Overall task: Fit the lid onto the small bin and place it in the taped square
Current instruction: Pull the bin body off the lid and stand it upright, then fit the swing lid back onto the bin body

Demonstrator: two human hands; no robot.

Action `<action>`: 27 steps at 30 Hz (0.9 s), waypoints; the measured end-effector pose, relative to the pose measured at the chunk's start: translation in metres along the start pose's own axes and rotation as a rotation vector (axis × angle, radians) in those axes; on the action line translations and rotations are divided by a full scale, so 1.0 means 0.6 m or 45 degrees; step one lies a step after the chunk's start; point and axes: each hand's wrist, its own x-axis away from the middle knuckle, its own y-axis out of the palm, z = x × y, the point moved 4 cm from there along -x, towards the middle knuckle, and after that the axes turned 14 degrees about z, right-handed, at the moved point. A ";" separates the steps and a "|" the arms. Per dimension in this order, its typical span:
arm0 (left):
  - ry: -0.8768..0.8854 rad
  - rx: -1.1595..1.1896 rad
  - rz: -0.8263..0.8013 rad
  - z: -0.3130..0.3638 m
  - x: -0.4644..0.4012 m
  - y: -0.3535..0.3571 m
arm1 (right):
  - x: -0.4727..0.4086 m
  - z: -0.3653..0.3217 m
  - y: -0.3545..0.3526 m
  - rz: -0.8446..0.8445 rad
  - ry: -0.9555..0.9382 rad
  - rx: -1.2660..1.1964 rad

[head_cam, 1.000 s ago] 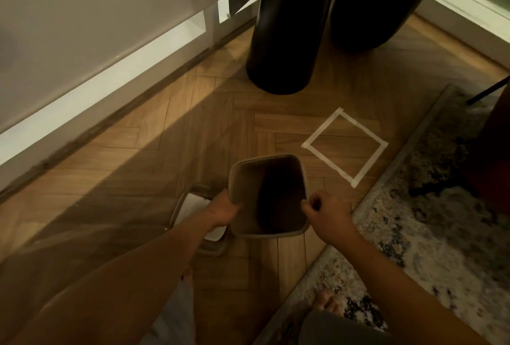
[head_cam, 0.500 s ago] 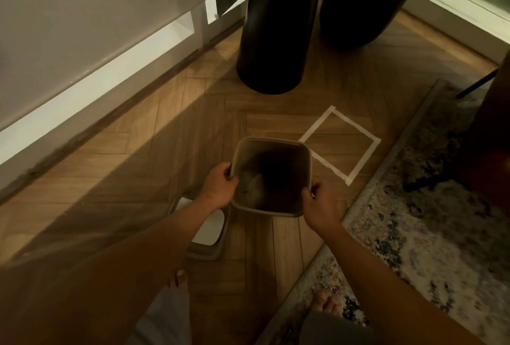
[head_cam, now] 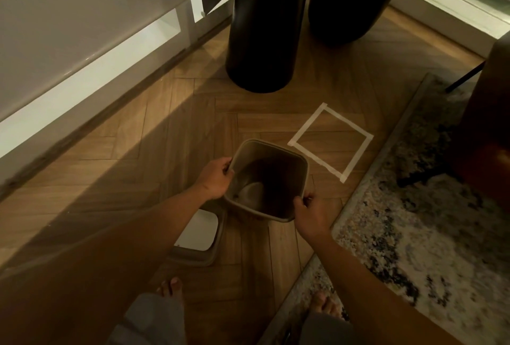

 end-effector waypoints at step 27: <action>-0.327 -0.060 0.089 -0.150 0.085 -0.215 | 0.157 -0.219 0.080 -0.298 -0.612 0.104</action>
